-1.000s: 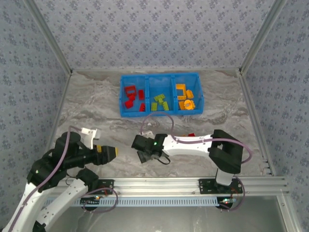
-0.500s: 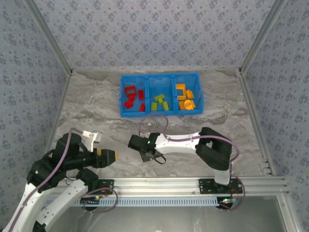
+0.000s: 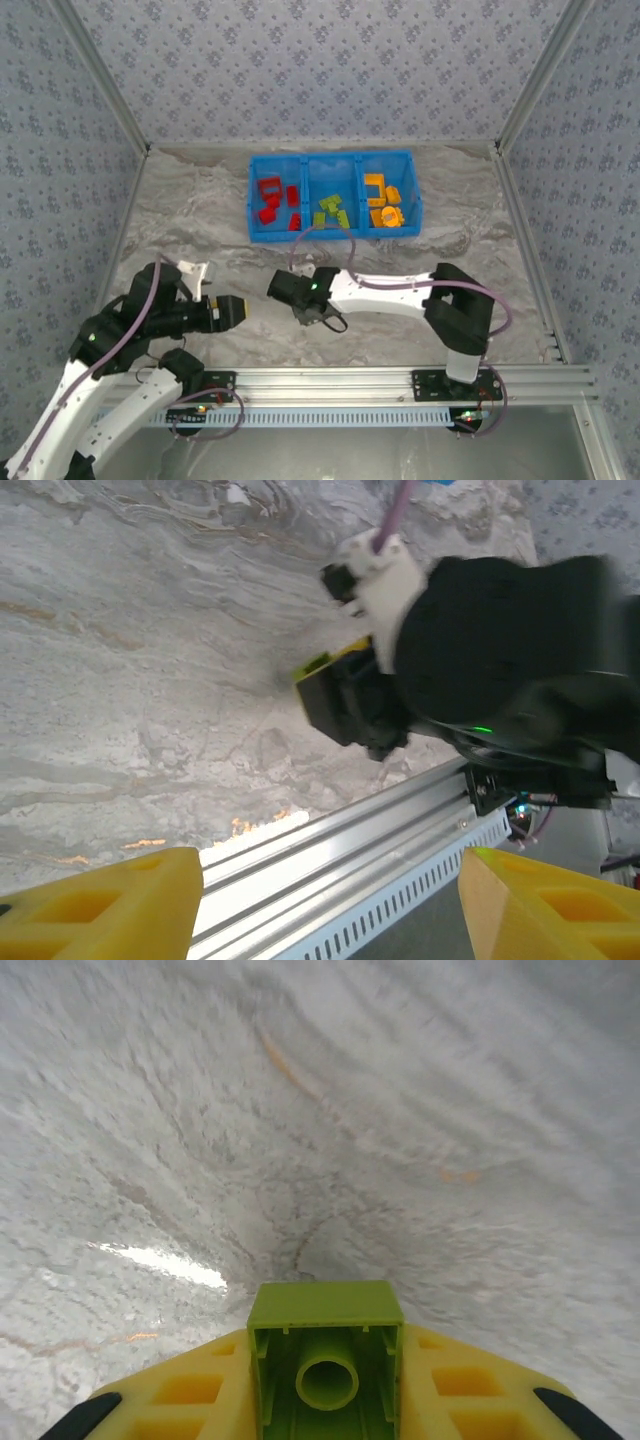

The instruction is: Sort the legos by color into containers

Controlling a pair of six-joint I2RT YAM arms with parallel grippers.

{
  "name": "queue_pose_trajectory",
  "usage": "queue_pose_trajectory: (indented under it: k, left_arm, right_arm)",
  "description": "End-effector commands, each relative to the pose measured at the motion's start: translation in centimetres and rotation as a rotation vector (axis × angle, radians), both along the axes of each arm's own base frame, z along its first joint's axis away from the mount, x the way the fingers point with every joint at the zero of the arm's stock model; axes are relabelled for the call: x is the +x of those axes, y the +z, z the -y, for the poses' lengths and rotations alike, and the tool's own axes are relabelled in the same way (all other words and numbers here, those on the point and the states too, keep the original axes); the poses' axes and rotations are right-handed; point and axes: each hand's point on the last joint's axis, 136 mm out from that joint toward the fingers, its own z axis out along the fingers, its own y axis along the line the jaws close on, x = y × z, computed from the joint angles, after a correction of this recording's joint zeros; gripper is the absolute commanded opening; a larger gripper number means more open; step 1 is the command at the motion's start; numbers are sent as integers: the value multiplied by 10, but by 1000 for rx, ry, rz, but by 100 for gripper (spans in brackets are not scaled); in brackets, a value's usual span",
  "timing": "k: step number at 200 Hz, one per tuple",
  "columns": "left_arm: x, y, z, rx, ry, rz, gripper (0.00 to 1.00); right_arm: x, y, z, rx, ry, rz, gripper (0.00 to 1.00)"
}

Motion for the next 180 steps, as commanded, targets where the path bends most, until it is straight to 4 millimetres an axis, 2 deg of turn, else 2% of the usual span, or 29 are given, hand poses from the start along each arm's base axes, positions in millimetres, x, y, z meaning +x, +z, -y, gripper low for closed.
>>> queue_pose_trajectory:
  k: [1, 15, 39, 72, 90, 118, 150, 180]
  left_arm:
    - [35, 36, 18, -64, 33, 98, 67]
    - [54, 47, 29, -40, 39, 119, 66]
    - [80, 69, 56, 53, 13, 207, 66]
    - [103, 90, 94, 130, 20, 320, 65]
    - [110, 98, 109, 123, 28, 353, 66]
    - [111, 97, 122, 124, 16, 356, 65]
    - [102, 89, 124, 143, -1, 352, 66]
    - [96, 81, 122, 151, -1, 341, 65]
  right_arm:
    - [34, 62, 19, 41, -31, 119, 28]
    - [57, 82, 29, 84, -62, 147, 28]
    - [102, 103, 47, 127, -113, 168, 28]
    - [164, 104, 58, 166, -178, 158, 29]
    - [189, 94, 59, 157, -197, 137, 29]
    - [217, 69, 57, 149, -218, 91, 29]
    - [234, 42, 53, 134, -226, 51, 29]
    - [241, 25, 50, 115, -226, 25, 31]
